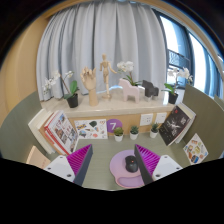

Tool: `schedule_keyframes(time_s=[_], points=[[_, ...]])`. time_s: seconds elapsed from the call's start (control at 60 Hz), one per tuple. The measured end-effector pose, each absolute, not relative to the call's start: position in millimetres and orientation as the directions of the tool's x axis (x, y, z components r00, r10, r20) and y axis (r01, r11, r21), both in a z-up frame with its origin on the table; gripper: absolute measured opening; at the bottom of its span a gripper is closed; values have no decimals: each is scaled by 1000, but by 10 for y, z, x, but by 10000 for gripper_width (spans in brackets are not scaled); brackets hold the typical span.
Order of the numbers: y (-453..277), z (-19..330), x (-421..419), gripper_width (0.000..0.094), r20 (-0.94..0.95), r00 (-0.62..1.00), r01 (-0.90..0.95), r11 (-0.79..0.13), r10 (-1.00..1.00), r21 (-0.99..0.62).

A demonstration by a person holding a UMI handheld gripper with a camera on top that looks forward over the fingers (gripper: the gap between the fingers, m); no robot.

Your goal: Arrange mouse

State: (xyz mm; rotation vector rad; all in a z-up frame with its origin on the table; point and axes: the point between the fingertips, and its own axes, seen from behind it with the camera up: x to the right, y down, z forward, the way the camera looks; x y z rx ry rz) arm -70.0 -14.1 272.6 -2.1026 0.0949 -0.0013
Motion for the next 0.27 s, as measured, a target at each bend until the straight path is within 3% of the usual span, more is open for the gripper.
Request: schedule_keyframes(time_s=[0.267], points=[[-218,2750,-812,841,-37,998,-56,-507,-48,-860]])
